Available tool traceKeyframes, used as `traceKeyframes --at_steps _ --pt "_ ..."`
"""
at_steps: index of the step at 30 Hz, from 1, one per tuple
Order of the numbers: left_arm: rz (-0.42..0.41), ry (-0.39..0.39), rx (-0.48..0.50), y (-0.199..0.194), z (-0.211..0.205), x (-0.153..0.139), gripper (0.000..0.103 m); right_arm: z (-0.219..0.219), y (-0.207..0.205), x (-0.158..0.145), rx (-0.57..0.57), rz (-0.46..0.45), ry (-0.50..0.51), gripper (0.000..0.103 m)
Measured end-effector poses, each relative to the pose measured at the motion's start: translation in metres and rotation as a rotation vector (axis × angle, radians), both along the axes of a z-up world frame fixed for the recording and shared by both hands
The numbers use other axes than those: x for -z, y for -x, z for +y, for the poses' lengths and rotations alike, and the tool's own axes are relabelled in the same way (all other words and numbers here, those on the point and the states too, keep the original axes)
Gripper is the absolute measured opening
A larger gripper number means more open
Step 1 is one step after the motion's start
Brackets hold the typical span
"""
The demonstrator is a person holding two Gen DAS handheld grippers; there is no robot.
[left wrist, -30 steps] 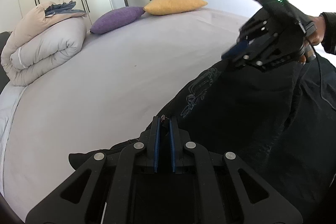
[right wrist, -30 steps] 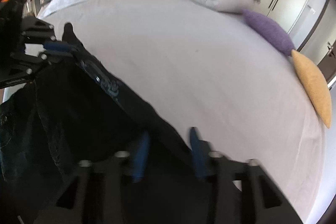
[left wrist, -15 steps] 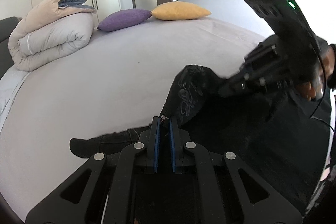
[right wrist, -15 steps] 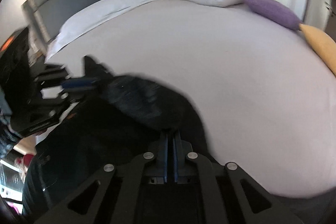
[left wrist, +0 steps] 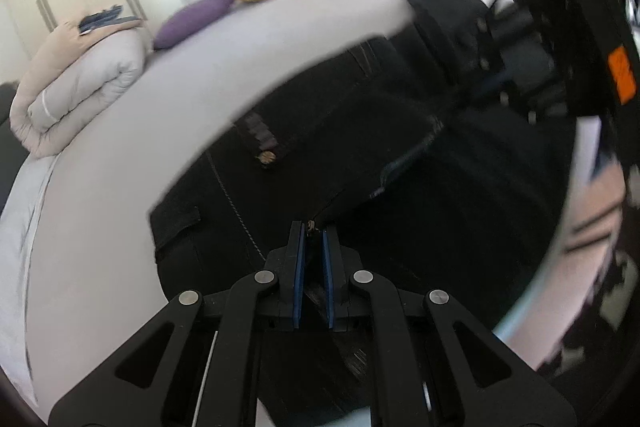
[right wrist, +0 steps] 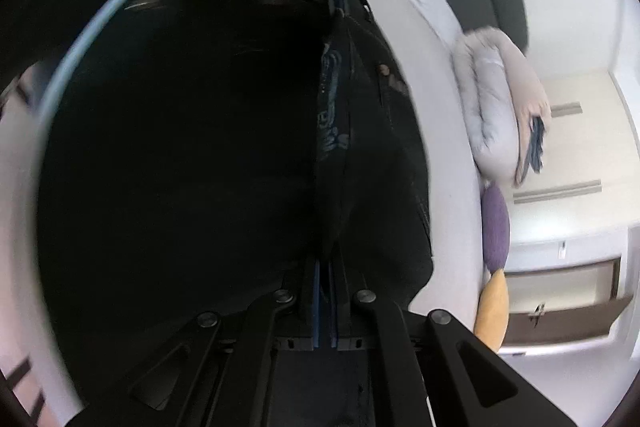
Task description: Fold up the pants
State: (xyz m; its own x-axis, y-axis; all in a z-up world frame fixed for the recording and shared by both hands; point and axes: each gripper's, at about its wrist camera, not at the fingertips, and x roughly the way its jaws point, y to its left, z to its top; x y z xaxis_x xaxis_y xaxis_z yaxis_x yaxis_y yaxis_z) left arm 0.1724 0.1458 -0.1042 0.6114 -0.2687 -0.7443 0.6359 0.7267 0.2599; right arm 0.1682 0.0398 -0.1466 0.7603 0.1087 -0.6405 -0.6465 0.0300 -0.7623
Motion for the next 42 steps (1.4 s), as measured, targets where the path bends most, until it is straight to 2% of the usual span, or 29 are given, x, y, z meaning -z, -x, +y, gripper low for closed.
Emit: traceKeyframes --at_steps 4,10,18,23,34,38,42 --pt "0.04 0.011 0.005 0.027 0.003 0.01 0.007 0.001 0.027 0.012 -0.05 -0.034 0.053 0.004" --pt "0.054 -0.025 0.031 0.05 -0.001 0.02 0.007 0.002 0.04 0.025 -0.073 -0.058 0.098 0.004" --pt "0.08 -0.021 0.057 0.077 -0.003 0.022 0.007 0.006 0.07 0.021 -0.075 -0.059 0.11 0.004" --pt "0.095 -0.02 0.075 0.095 -0.005 0.024 0.007 0.005 0.063 0.022 -0.069 -0.056 0.113 0.004" --pt "0.112 -0.013 0.071 0.096 -0.006 0.025 0.007 0.018 0.049 0.021 -0.042 -0.061 0.11 0.004" --pt "0.104 -0.018 0.044 0.093 -0.005 0.03 0.012 0.023 0.041 0.029 -0.022 -0.051 0.116 0.005" --pt "0.124 -0.031 0.032 0.093 -0.002 0.024 0.015 0.029 0.029 0.031 0.027 -0.026 0.086 0.006"
